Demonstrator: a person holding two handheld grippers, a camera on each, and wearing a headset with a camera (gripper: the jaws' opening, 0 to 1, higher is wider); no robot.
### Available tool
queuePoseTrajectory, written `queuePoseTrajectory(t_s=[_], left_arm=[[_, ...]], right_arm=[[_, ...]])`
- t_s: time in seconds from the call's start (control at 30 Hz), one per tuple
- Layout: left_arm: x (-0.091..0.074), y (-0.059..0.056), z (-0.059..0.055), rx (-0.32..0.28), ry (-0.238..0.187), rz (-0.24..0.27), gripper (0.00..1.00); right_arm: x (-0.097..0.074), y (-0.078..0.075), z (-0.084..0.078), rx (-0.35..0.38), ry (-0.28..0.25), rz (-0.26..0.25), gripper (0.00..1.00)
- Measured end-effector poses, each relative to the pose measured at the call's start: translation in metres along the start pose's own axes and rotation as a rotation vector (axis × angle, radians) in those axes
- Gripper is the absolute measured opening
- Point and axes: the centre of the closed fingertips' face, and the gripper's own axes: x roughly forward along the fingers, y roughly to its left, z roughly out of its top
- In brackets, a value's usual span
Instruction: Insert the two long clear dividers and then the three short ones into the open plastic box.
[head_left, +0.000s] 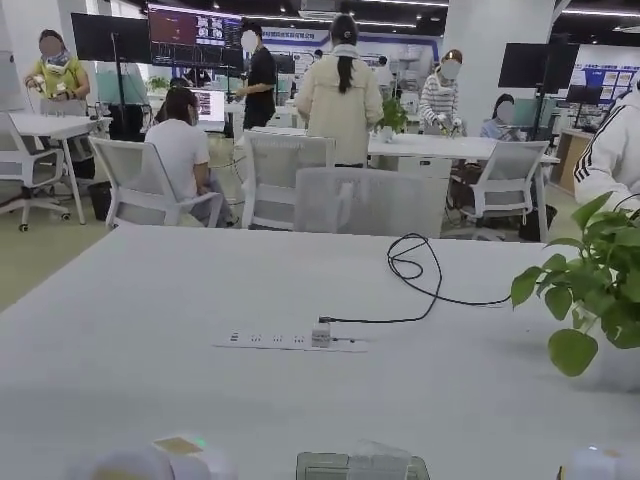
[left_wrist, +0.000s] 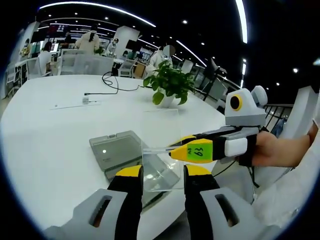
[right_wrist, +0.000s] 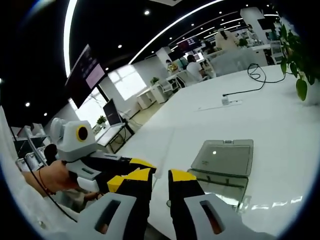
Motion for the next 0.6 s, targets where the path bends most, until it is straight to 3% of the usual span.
queuePoseTrajectory(t_s=[0.1, 0.2, 0.3, 0.37, 0.47, 0.6], left_arm=[[0.0011, -0.0005, -0.0001, -0.002, -0.002, 0.002, 0.31], [0.0006, 0.0009, -0.0007, 0.0, -0.002, 0.006, 0.24], [0.0016, -0.0042, 0.0036, -0.03, -0.025, -0.02, 0.31], [0.0021, -0.004, 0.0021, 0.007, -0.012, -0.012, 0.32], [0.0028, -0.0057, 0.0024, -0.007, -0.016, -0.025, 0.34], [0.0026, -0.0076, 0.001, 0.029, -0.013, -0.044, 0.36]], right_arm=[[-0.001, 0.0004, 0.0, 0.036, -0.003, -0.011, 0.08], [-0.0017, 0.0012, 0.0018, 0.044, -0.01, -0.018, 0.07], [-0.001, 0.0009, 0.0022, 0.047, -0.008, -0.021, 0.07], [-0.0008, -0.0002, 0.0024, 0.046, -0.005, -0.025, 0.07], [-0.0002, -0.0004, 0.003, 0.049, 0.001, -0.026, 0.07], [0.0005, -0.002, 0.0035, 0.069, 0.022, -0.031, 0.07]])
